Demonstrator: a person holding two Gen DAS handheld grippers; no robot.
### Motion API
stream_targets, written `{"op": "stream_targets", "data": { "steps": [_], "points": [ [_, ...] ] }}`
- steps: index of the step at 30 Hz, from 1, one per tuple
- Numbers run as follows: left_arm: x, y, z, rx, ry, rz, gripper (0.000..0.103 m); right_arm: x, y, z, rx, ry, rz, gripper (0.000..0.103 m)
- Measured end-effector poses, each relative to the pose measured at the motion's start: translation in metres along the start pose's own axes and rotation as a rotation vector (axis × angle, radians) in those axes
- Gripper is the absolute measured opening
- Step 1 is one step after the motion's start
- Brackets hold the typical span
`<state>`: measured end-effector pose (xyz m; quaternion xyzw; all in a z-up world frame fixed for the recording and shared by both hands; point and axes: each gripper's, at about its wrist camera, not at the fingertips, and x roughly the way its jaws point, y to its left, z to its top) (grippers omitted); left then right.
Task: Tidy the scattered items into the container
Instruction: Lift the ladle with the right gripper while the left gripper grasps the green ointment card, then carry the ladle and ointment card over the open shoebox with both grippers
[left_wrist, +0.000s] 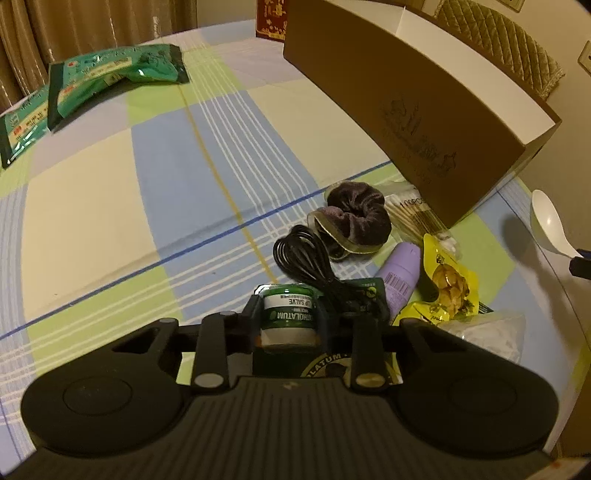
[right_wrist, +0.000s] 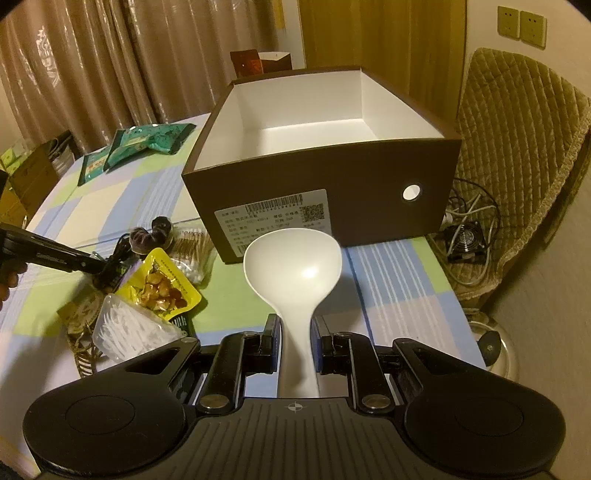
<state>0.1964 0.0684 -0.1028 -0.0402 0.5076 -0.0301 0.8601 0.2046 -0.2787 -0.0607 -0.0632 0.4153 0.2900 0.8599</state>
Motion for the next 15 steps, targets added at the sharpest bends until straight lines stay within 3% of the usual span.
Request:
{"op": "stream_targets", "data": {
  "steps": [15],
  "points": [
    [-0.06, -0.008, -0.017, 0.119, -0.065, 0.018, 0.025, -0.012, 0.009, -0.001, -0.015, -0.021, 0.018, 0.014]
  ]
}}
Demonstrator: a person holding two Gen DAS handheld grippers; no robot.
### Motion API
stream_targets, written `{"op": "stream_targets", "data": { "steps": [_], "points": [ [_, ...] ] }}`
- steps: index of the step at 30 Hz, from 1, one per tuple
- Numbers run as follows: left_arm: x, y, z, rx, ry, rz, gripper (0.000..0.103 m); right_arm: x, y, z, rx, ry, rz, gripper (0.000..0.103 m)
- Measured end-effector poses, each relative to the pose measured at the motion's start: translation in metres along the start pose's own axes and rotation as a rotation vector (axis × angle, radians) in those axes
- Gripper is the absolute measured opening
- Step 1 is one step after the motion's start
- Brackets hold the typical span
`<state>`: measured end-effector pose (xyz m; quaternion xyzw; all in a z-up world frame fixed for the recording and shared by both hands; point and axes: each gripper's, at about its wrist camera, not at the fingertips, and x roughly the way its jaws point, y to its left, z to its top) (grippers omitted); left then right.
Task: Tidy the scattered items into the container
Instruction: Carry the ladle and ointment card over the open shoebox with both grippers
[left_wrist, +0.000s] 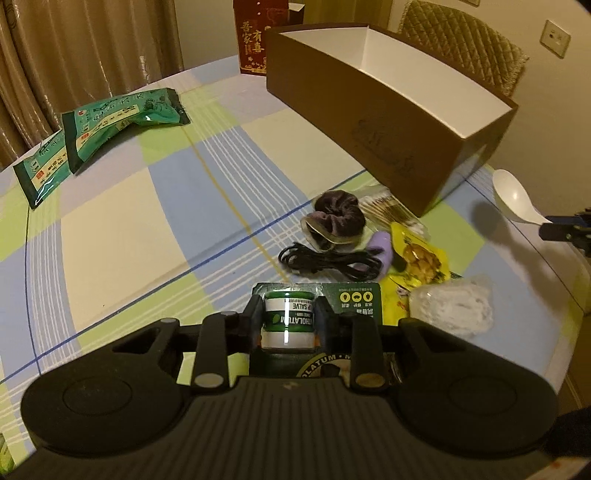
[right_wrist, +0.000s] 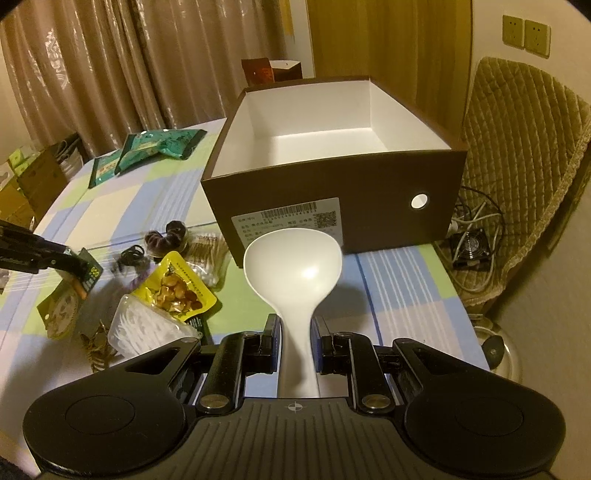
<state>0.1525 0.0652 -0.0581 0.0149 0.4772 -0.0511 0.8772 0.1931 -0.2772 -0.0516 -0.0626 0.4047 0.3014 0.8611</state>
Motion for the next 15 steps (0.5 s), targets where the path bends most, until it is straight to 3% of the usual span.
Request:
{"op": "stream_targets", "data": {
  "steps": [15],
  "points": [
    [-0.05, -0.026, 0.02, 0.012, -0.13, -0.052, 0.025, -0.027, 0.007, 0.009, -0.005, -0.059, 0.031, 0.014]
  ]
}}
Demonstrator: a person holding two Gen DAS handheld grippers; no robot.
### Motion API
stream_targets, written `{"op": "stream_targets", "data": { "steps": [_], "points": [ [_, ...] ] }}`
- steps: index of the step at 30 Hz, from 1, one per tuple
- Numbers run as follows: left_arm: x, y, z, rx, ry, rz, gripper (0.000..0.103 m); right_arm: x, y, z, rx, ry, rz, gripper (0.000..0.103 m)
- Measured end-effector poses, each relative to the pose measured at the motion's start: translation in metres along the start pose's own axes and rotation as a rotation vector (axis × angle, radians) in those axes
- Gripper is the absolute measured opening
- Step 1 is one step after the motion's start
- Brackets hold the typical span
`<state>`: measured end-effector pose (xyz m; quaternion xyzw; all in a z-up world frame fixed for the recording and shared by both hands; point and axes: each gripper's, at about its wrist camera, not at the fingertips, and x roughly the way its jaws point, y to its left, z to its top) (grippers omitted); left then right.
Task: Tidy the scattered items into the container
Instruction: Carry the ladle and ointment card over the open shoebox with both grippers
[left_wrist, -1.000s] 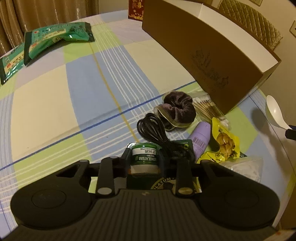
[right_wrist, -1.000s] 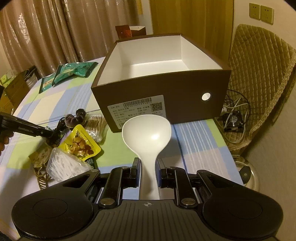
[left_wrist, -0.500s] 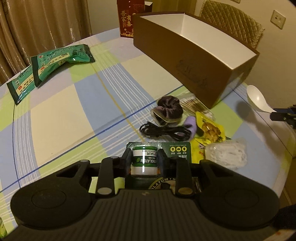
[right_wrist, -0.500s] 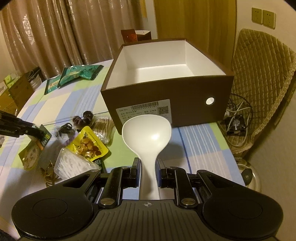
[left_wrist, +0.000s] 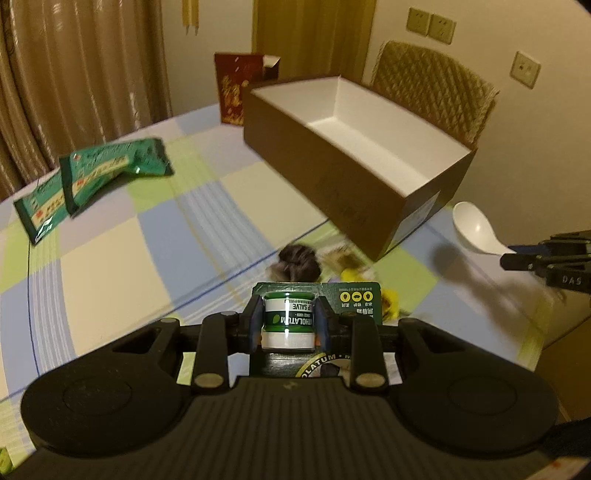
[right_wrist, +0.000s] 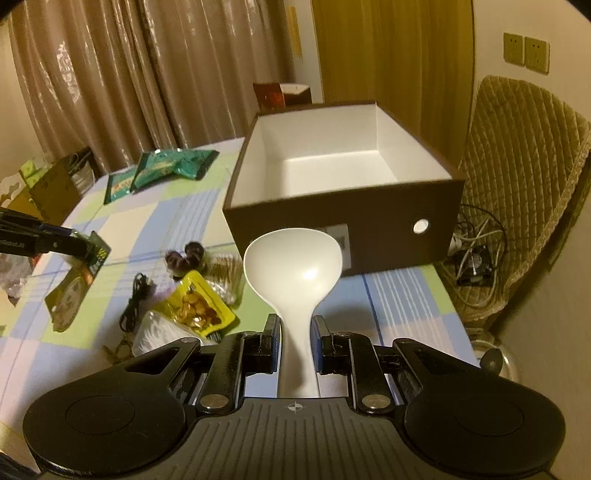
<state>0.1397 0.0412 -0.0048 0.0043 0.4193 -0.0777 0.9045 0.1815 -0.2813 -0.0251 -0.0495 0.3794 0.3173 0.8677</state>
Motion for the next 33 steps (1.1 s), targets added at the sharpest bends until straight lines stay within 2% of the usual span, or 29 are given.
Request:
{"op": "stream_targets", "data": {
  "steps": [9, 17, 25, 33],
  "points": [
    [-0.001, -0.033, 0.043, 0.027, -0.08, -0.056, 0.025, -0.024, -0.008, 0.031, 0.017, -0.072, 0.041, 0.014],
    [0.015, -0.064, 0.09, 0.032, -0.138, -0.098, 0.025, -0.016, -0.022, 0.066, 0.003, -0.11, 0.061, 0.014],
    [0.048, -0.078, 0.136, 0.001, -0.151, -0.069, 0.025, 0.012, -0.042, 0.106, -0.005, -0.134, 0.057, 0.014],
    [0.099, -0.077, 0.181, -0.052, -0.12, -0.016, 0.025, 0.058, -0.065, 0.151, -0.008, -0.139, 0.026, 0.014]
  ]
}}
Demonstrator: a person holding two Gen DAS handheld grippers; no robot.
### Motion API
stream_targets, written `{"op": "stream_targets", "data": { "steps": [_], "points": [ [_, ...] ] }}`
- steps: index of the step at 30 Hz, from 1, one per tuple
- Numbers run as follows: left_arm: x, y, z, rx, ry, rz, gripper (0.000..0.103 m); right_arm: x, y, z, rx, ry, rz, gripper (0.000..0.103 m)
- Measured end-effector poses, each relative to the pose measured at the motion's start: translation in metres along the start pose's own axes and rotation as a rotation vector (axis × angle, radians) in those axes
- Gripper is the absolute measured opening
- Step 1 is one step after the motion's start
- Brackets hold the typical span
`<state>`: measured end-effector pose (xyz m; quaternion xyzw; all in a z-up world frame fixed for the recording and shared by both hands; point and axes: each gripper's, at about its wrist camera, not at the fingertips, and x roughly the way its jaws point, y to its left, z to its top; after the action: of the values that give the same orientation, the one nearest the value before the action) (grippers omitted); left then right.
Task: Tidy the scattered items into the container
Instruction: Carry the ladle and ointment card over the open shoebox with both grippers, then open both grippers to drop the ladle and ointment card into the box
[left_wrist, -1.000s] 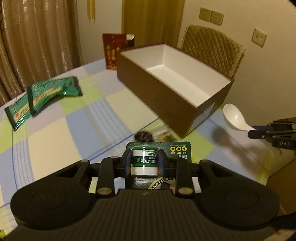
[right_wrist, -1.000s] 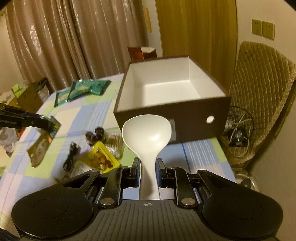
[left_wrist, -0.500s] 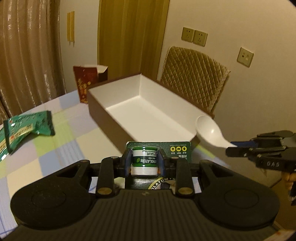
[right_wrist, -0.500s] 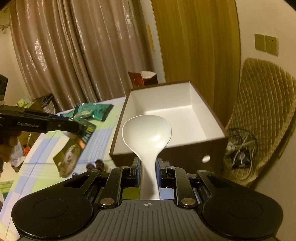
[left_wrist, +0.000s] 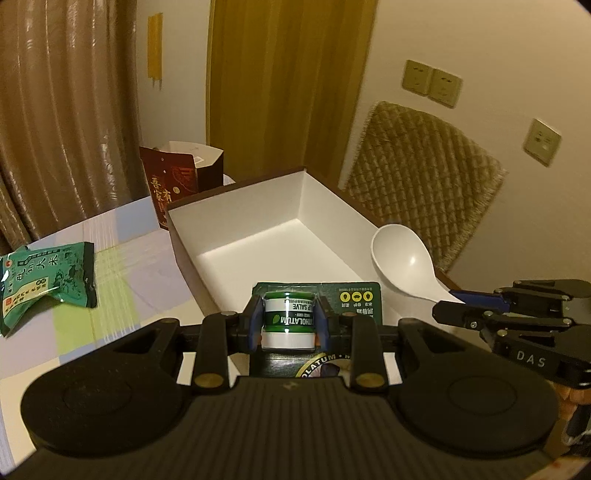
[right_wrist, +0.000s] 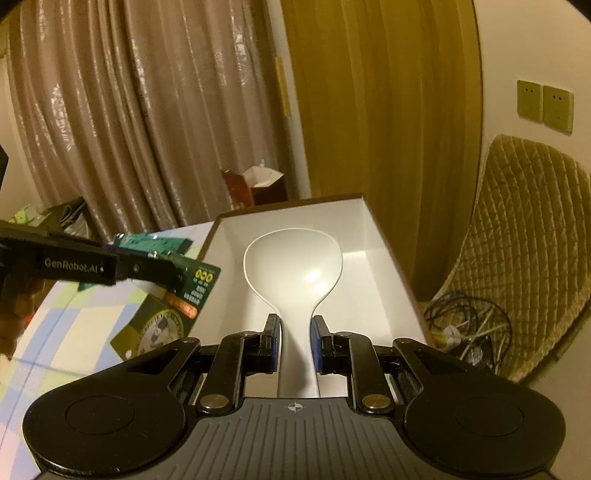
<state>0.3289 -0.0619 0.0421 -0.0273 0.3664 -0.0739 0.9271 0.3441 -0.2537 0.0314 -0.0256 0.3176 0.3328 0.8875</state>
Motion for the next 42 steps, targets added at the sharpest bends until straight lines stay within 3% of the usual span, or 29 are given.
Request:
{"op": "stream_targets", "data": {
  "steps": [10, 24, 37, 38, 40, 41, 42],
  "points": [
    [0.061, -0.005, 0.027, -0.022, 0.057, 0.047, 0.025, 0.064, -0.029, 0.024, 0.0, 0.063, -0.023, 0.014],
    [0.154, 0.011, 0.032, -0.078, 0.233, 0.151, 0.025, 0.155, -0.041, 0.025, -0.063, 0.3, -0.084, 0.014],
    [0.197, 0.011, 0.026, -0.068, 0.316, 0.203, 0.027, 0.184, -0.039, 0.025, -0.131, 0.354, -0.093, 0.015],
    [0.197, 0.01, 0.025, -0.06, 0.318, 0.202, 0.03, 0.183, -0.039, 0.025, -0.138, 0.348, -0.093, 0.016],
    [0.197, 0.008, 0.023, -0.051, 0.322, 0.198, 0.034, 0.181, -0.038, 0.024, -0.154, 0.348, -0.092, 0.032],
    [0.196, 0.007, 0.023, -0.049, 0.321, 0.191, 0.035, 0.179, -0.038, 0.024, -0.157, 0.343, -0.089, 0.047],
    [0.195, 0.006, 0.023, -0.049, 0.321, 0.186, 0.036, 0.176, -0.038, 0.023, -0.156, 0.337, -0.071, 0.051]
  ]
}}
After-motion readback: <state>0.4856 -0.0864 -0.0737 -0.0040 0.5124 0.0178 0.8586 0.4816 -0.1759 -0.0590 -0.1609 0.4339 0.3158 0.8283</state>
